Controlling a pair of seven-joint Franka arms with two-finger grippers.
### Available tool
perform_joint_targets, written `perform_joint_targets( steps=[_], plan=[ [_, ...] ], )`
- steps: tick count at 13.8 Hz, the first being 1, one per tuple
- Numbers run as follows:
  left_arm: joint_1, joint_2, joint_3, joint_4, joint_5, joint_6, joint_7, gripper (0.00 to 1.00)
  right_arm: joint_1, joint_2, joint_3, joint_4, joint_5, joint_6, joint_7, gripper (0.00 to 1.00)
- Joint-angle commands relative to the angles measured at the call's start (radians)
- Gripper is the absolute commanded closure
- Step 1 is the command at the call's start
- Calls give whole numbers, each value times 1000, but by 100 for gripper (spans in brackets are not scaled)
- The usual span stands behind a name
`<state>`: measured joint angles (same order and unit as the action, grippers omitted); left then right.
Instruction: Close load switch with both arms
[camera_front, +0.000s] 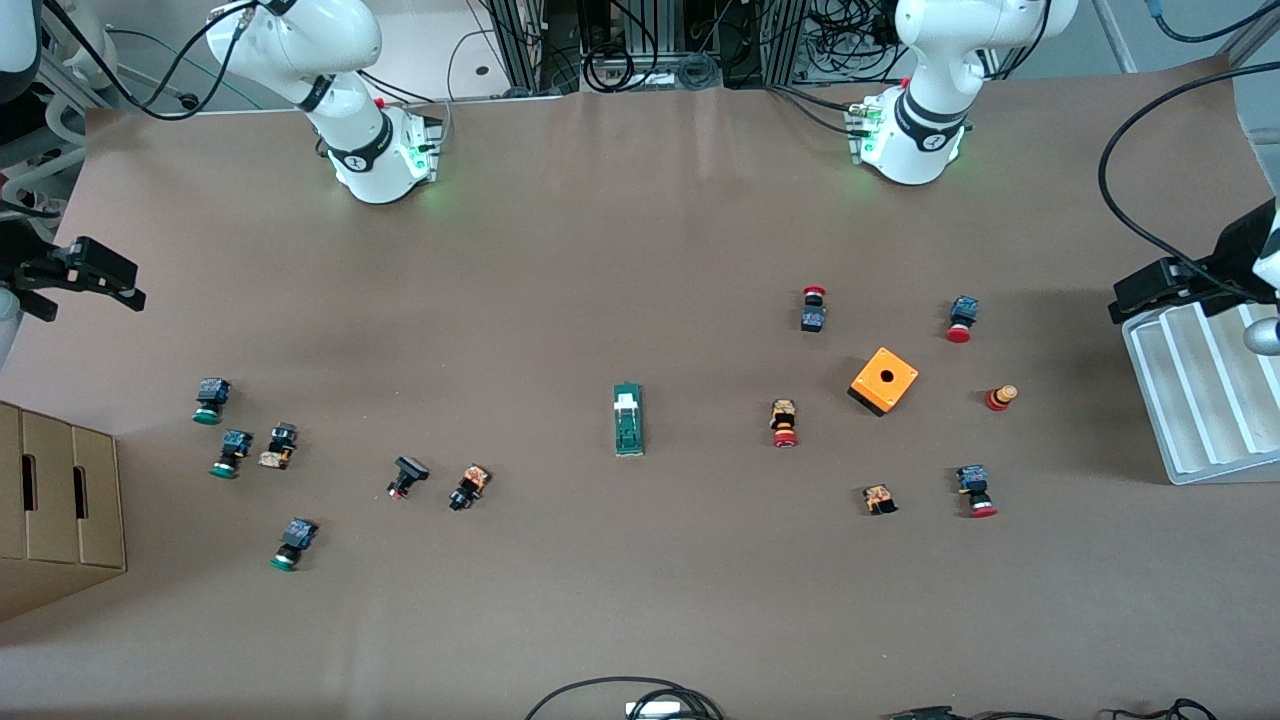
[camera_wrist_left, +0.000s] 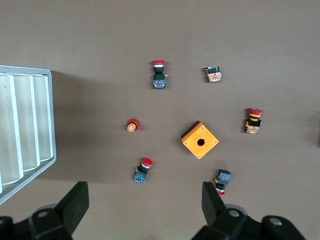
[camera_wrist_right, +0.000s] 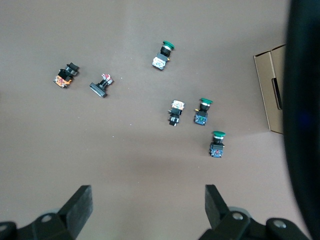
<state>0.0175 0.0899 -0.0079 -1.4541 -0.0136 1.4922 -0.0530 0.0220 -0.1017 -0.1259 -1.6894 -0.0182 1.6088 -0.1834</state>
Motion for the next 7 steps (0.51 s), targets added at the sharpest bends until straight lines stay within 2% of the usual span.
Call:
perform_joint_targets(
  steps=[1, 5, 7],
  plan=[
    [-4, 13, -30, 40, 0, 6, 5, 0, 1, 13, -3, 20, -29, 2, -7, 0],
    [-4, 1, -49, 43, 1, 112, 10, 0, 9, 19, -3, 20, -28, 14, -5, 0],
    [-4, -22, -93, 41, 3, 112, 15, 0, 7, 25, -3, 20, -28, 17, -4, 0]
  ],
)
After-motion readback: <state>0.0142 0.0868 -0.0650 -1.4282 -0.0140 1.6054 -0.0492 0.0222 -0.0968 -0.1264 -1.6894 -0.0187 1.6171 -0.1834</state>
